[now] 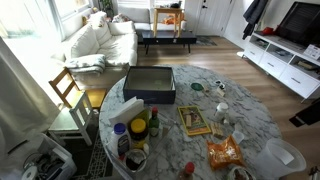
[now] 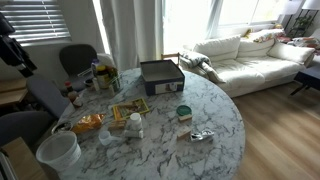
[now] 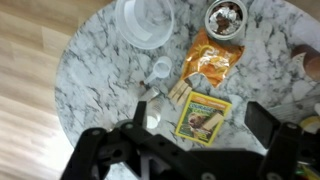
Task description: Move the clear cup backwards and put the orange packet in the cup, put the green sauce bottle on the table then put the clear cup in the clear container
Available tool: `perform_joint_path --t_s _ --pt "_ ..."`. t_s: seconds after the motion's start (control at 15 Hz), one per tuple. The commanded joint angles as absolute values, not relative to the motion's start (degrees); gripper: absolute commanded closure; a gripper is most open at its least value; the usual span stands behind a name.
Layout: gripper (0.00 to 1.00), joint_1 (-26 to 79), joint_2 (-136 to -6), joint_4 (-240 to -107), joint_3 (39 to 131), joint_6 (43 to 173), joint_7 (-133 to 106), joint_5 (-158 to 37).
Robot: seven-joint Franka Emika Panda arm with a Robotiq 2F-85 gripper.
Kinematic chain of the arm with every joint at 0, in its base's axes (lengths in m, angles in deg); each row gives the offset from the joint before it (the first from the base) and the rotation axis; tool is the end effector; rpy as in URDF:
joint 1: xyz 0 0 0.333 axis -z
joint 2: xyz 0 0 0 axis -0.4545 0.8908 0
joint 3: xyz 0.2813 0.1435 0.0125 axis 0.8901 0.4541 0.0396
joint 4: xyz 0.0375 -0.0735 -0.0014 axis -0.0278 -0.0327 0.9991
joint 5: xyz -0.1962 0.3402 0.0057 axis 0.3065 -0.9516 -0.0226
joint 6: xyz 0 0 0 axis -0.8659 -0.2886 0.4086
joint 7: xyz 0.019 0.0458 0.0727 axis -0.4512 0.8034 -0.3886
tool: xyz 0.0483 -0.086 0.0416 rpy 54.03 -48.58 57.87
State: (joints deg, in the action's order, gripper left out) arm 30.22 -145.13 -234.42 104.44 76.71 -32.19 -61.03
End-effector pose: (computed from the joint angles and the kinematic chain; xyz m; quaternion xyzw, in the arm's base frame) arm 0.2681 0.0611 0.5096 0.9790 -0.1424 0.0841 0.1188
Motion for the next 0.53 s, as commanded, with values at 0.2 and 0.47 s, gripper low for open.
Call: perform_joint_path --t_s 0.2,0.47 --pt "0.00 37.05 -141.89 -239.07 102.64 74.50 -42.07 -61.24" --pt "0.00 38.48 -137.23 -238.92 99.39 76.40 -45.36 -66.02"
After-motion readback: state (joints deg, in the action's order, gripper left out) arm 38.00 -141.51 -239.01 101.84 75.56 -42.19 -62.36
